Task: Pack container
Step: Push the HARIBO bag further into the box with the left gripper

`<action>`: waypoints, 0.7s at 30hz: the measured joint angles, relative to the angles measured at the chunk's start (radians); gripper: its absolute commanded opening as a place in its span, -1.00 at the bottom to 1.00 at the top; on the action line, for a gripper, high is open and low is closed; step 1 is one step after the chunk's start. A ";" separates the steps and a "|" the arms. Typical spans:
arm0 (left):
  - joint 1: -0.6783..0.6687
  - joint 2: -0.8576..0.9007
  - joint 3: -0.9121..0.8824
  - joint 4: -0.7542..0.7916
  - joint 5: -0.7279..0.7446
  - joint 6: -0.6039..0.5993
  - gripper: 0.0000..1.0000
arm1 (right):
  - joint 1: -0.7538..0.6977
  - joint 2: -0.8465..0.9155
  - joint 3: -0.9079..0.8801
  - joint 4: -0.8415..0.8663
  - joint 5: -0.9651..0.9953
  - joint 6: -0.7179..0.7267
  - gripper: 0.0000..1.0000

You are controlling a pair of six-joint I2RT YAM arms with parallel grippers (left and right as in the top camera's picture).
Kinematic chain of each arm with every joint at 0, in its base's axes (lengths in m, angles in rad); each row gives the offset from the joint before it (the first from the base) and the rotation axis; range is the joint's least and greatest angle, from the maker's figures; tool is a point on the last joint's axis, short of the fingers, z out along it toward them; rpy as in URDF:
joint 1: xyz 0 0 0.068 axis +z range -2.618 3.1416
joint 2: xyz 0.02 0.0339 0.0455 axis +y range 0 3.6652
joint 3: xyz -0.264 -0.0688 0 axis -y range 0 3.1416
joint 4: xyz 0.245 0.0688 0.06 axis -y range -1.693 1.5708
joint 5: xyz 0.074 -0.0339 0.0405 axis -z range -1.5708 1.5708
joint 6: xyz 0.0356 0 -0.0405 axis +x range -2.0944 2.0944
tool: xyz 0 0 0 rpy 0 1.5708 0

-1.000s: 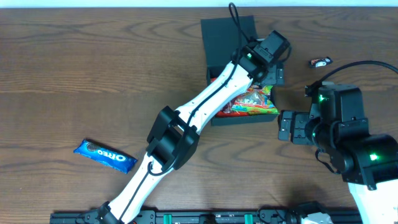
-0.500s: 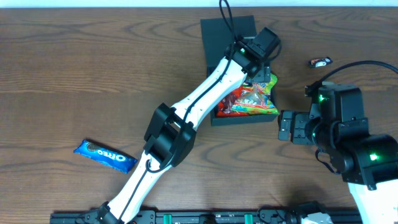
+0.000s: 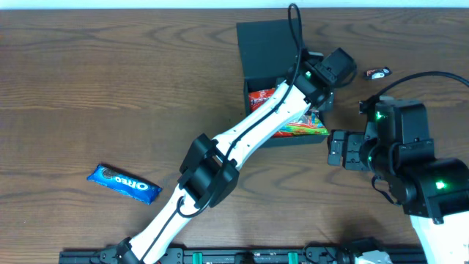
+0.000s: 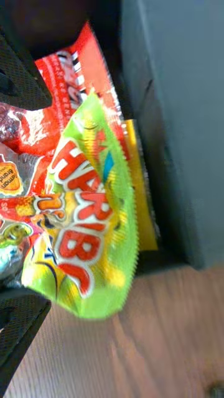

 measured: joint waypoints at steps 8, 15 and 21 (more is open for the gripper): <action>0.013 0.001 0.012 -0.011 -0.006 0.001 0.91 | 0.000 0.000 0.000 0.000 0.000 0.000 0.99; 0.012 0.004 0.012 -0.010 -0.020 0.003 0.91 | 0.000 0.000 0.000 0.000 0.000 0.000 0.99; 0.013 0.040 0.012 -0.010 -0.027 0.004 0.91 | 0.000 0.000 0.000 0.000 0.000 0.000 0.99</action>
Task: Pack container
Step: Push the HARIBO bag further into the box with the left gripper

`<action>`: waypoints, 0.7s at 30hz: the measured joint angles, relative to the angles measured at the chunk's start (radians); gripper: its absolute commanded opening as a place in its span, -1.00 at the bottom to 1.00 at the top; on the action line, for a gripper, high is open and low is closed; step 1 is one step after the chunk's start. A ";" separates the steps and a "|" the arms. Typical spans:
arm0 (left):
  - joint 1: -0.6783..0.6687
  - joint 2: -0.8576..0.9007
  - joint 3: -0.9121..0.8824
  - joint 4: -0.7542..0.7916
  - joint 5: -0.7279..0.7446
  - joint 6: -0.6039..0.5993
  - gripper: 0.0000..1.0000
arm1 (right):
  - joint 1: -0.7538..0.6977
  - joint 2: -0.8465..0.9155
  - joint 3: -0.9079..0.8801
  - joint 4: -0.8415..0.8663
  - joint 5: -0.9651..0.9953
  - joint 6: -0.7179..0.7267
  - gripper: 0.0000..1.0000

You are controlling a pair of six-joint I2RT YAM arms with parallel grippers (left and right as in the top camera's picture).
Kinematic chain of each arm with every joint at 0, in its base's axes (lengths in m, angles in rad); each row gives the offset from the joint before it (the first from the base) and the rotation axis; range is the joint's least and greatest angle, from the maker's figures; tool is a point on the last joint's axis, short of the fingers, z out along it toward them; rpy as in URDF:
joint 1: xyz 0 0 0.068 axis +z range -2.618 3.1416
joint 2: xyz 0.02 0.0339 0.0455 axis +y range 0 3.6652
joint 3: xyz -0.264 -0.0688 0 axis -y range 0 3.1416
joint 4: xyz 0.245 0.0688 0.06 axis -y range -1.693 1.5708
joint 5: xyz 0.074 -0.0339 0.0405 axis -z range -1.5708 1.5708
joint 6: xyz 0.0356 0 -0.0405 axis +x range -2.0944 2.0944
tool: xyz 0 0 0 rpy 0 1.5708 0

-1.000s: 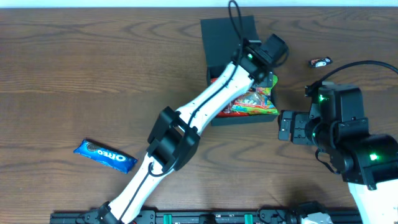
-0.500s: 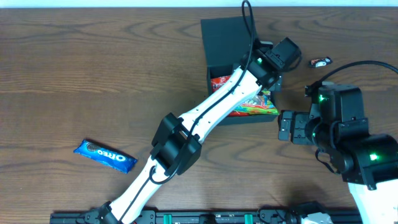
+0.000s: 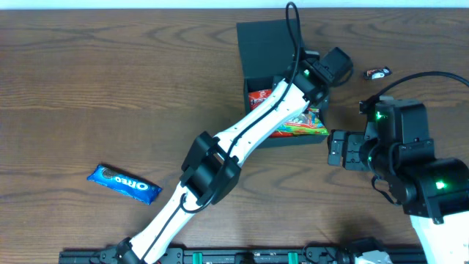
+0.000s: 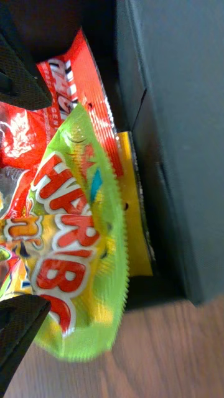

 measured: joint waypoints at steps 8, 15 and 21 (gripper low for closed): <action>0.015 0.025 0.000 -0.006 -0.026 0.000 0.92 | 0.000 0.000 0.000 0.000 0.000 0.000 0.99; 0.068 0.025 0.000 -0.034 -0.033 -0.008 0.91 | 0.000 0.000 0.000 0.000 0.000 0.000 0.99; 0.064 0.025 0.000 -0.015 -0.017 0.013 0.91 | 0.000 0.000 0.000 0.000 0.000 0.000 0.99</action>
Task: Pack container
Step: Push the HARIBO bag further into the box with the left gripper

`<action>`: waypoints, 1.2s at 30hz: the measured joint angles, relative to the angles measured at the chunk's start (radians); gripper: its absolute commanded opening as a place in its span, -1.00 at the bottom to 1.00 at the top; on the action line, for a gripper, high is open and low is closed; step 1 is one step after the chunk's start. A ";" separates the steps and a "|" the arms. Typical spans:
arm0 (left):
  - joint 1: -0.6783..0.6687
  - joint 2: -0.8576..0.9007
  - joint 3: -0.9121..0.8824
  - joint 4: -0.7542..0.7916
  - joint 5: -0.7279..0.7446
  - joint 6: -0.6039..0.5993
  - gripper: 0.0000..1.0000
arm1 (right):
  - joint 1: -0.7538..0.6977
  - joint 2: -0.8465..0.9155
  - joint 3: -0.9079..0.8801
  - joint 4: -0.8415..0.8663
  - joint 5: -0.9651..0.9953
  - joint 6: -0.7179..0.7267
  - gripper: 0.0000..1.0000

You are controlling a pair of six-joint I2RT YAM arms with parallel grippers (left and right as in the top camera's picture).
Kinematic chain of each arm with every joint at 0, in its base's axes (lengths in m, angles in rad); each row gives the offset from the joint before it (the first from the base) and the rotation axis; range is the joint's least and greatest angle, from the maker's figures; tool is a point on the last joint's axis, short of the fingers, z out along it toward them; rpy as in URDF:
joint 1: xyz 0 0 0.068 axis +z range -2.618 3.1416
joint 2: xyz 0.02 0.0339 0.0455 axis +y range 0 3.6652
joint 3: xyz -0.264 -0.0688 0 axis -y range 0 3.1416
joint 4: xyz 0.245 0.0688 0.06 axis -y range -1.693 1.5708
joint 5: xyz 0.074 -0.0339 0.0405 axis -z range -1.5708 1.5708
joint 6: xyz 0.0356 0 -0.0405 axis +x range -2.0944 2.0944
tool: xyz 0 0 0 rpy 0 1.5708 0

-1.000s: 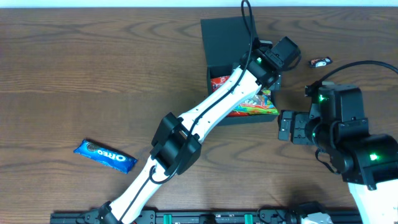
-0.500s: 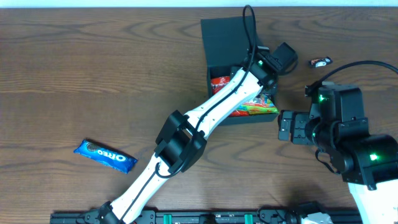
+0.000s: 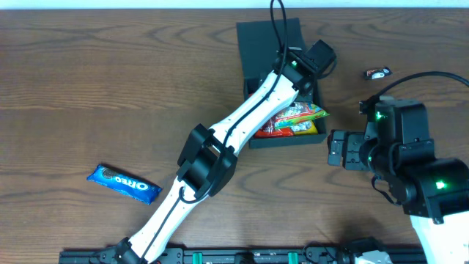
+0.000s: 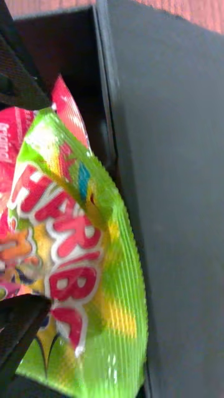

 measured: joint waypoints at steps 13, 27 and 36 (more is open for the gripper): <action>-0.071 0.000 0.000 0.014 0.023 0.055 0.92 | 0.000 0.000 0.000 0.000 0.000 0.000 0.99; -0.089 0.000 0.000 -0.030 0.022 0.055 0.92 | 0.000 0.000 0.000 0.000 0.000 0.000 0.98; -0.092 -0.006 0.058 -0.092 0.018 0.058 0.92 | 0.000 0.000 0.000 0.000 0.000 0.000 0.98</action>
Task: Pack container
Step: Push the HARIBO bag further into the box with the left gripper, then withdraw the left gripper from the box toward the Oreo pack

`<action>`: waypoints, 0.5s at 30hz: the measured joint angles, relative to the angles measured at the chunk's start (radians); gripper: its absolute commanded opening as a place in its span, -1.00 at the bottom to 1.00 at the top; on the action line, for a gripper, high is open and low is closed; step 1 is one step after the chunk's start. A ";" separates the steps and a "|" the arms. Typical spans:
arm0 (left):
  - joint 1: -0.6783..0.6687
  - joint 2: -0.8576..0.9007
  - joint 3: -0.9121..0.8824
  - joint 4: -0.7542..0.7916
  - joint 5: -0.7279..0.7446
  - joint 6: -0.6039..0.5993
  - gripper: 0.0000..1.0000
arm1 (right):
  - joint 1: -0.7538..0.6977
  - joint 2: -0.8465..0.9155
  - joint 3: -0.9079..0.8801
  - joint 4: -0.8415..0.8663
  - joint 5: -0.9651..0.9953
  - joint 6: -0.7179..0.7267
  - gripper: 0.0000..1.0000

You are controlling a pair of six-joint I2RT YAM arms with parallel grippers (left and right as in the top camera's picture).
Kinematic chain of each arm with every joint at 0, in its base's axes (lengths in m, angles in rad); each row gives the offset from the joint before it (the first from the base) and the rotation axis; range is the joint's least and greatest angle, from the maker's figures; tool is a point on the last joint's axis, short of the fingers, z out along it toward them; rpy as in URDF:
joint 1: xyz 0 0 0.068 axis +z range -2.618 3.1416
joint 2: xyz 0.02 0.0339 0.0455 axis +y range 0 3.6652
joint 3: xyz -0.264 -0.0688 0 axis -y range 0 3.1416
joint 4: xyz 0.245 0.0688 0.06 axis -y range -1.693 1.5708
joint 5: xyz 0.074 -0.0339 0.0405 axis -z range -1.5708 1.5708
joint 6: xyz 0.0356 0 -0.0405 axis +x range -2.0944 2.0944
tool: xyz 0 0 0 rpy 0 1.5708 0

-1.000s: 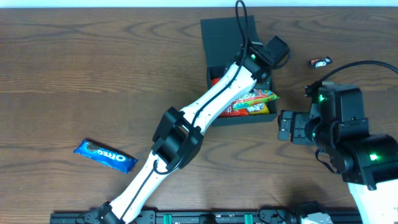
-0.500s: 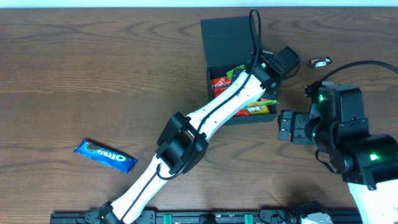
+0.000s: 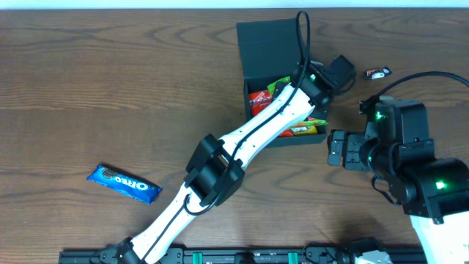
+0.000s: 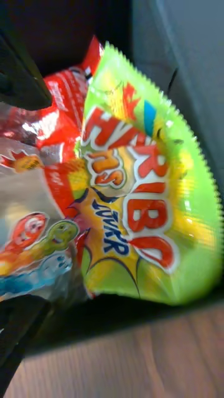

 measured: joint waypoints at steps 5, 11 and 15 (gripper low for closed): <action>0.000 -0.080 0.023 -0.080 0.000 -0.007 0.91 | 0.000 0.000 0.000 0.000 0.000 0.000 0.98; 0.031 -0.210 0.037 -0.254 0.000 -0.064 0.91 | 0.000 0.000 0.000 0.000 0.000 0.000 0.98; 0.087 -0.265 0.039 -0.381 0.000 -0.107 0.90 | 0.000 0.000 0.000 0.000 0.000 0.000 0.98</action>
